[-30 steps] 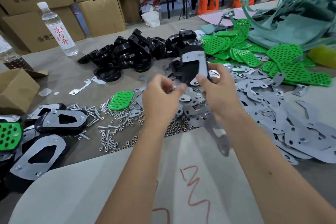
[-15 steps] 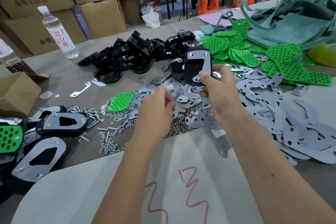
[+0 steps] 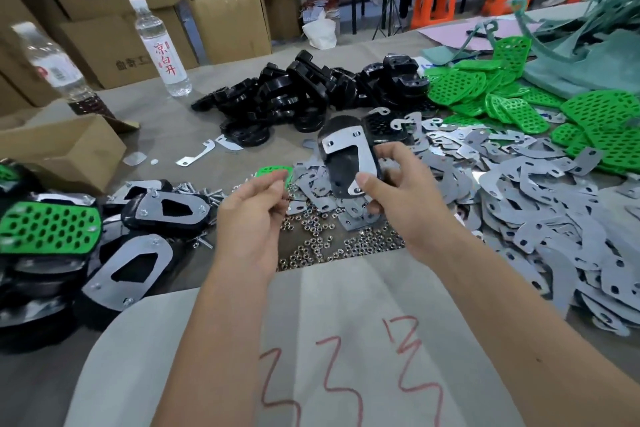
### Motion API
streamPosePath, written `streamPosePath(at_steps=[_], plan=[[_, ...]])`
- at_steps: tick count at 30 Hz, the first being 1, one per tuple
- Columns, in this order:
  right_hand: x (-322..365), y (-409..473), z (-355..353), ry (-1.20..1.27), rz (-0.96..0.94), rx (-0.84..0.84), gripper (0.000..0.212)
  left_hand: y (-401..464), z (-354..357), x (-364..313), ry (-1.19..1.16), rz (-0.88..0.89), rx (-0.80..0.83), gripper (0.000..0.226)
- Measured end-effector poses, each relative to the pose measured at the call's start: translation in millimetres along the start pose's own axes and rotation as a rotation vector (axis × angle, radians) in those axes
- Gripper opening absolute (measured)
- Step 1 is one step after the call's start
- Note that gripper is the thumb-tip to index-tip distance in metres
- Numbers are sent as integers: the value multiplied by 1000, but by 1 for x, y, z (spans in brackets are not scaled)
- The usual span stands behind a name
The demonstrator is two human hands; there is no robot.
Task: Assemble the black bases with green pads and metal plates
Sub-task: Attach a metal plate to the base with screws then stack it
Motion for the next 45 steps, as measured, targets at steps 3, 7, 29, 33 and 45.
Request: streamPosePath(at_steps=[3, 7, 29, 33, 45], plan=[[1, -1, 5, 53, 23, 47, 16, -2, -8, 0, 7, -2, -75, 24], [-2, -4, 9, 115, 68, 67, 18, 2, -15, -1, -136, 10, -117, 16], [-11, -9, 18, -43, 116, 97, 16, -7, 6, -25, 504, 414, -2, 24], [-11, -7, 15, -25, 126, 60, 18, -4, 20, -8, 541, 302, 224, 41], [-14, -2, 1, 55, 120, -50, 17, -18, 42, -3, 940, 463, 420, 73]])
Point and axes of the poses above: each hand's wrist, its own y-axis towards the middle knuckle, its own z-axis out of the palm, x = y × z, the point moved 9 cm from there along y, towards the middle knuckle, and after that the axes turned 5 degrees about y, right-handed, at the moved point
